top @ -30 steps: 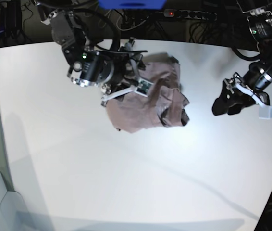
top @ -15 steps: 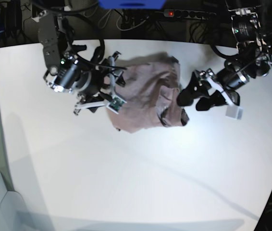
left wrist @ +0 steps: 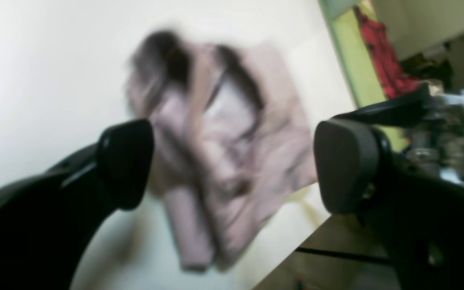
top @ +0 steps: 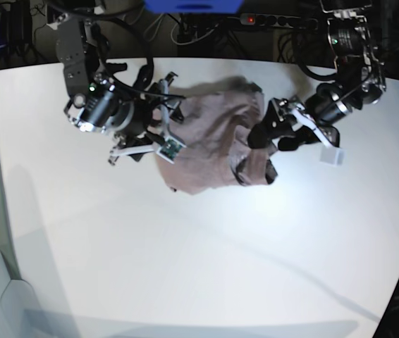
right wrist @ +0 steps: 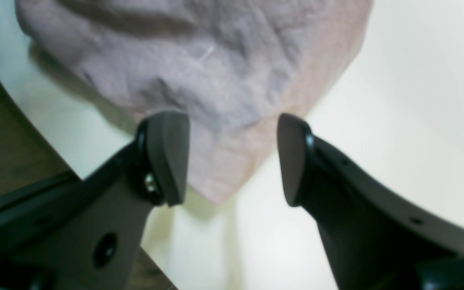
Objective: Layout the t-shirt on the table in an organized manner, then fold the t-shirt properly
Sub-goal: 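Grasp the bundle's folded edge with the left gripper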
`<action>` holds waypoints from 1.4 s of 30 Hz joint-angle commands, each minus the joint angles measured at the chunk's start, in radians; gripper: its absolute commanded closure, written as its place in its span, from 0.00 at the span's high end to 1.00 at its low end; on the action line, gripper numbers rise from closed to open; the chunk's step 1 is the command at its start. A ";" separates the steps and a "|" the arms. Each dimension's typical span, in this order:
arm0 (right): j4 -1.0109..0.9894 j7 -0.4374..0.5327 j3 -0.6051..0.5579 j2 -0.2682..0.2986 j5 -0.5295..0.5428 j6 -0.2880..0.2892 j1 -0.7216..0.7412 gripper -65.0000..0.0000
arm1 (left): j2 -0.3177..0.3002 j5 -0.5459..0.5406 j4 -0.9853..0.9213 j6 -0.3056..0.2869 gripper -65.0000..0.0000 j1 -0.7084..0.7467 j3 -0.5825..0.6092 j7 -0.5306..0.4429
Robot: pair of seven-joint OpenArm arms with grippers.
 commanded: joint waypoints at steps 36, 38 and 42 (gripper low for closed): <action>0.015 0.021 0.004 0.018 0.014 0.003 0.011 0.49 | 0.099 0.296 -0.285 0.173 0.52 -0.162 0.204 -0.059; 0.015 0.021 0.004 0.018 0.014 0.003 0.011 0.49 | 0.099 0.297 -0.286 0.174 0.35 -0.179 0.204 -0.059; 0.017 0.021 0.014 0.022 0.012 0.003 0.013 0.48 | 0.097 0.336 -0.328 0.176 0.11 -0.216 0.204 -0.048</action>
